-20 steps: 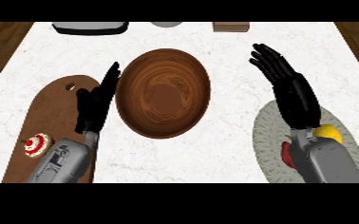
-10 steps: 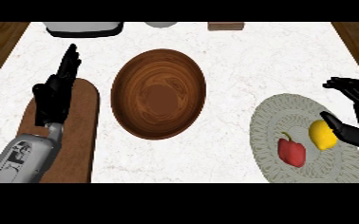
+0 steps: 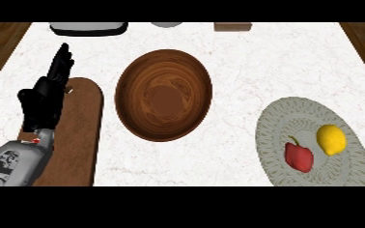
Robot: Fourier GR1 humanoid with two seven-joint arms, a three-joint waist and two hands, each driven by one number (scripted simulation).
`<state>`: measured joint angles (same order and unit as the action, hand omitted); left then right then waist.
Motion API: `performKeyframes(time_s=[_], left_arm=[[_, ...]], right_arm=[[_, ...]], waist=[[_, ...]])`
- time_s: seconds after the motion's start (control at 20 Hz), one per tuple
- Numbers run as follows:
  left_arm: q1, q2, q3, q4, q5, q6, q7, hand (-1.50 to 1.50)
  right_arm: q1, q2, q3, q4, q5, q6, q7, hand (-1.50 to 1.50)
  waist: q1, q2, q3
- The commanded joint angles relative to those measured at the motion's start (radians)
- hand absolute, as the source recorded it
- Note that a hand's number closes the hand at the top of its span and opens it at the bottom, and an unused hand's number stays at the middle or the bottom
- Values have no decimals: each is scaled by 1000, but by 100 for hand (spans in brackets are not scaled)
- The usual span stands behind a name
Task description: Pick the bell pepper from the placemat and place it in the bowl
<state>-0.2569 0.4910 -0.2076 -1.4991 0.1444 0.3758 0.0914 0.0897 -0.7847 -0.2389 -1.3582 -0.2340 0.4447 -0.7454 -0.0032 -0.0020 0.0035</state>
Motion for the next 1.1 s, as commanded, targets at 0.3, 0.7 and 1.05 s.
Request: performKeyframes(time_s=[0.3,0.7,1.05], left_arm=[[-22,-51,-35,-28,-75,49,52,0],[31,-28,26,-72,-66,-27,50,0],[39,-49,54,-76,-74,-64,54,0]], right_arm=[[-17,-184,105,-177,294,-42,94,-150],[42,-122,208,-352,444,-13,203,-150],[-48,-55,330,-383,601,17,375,-150]], waist=[[4,3,-4],[1,1,-4],[10,3,-4]])
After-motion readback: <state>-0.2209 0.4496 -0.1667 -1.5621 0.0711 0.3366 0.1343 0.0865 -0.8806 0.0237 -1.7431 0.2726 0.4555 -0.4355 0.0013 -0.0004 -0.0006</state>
